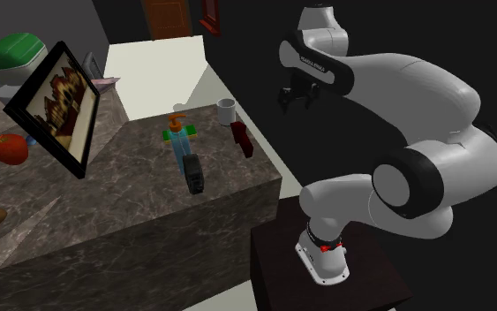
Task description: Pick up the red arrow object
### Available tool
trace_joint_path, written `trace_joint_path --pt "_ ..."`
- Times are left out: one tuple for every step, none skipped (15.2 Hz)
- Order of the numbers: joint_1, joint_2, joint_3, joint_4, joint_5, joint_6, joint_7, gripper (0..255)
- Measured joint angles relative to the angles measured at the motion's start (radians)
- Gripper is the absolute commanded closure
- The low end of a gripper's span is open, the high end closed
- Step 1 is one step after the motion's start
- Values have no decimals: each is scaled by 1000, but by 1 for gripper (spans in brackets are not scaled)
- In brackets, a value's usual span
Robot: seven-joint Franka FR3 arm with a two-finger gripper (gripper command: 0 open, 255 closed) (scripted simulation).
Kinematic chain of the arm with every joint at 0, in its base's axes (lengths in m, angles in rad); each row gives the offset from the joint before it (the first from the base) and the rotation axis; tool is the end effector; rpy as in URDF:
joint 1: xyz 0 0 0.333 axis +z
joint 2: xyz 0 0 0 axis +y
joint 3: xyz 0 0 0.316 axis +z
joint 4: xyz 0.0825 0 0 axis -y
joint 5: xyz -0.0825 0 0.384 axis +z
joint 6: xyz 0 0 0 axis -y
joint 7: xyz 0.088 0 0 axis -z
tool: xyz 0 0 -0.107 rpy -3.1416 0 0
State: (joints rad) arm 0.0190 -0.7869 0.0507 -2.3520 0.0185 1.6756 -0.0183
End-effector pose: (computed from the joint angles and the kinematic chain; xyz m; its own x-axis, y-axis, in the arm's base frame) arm 0.3163 0.0288 0.6022 0.9912 0.0747 0.1093 0.0730 -0.9971 0.0194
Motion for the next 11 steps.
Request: trace_joint_path --pt "0 0 0 0 0 0 0 0" --pt "4 1 9 -5 6 9 8 0" --pt "11 2 24 -10 15 21 21 0" --pt "19 2 40 -20 25 37 35 0" --pt "27 5 58 -29 36 55 50 0" --pt "37 12 81 -34 49 75 71 0" --pt "46 21 102 -35 61 92 89 0" --pt "56 15 121 -43 72 102 106 0" --pt "64 21 142 -47 83 121 123 0" --pt "72 31 163 -52 93 143 140 0" --pt "79 49 187 -54 103 170 159 0"
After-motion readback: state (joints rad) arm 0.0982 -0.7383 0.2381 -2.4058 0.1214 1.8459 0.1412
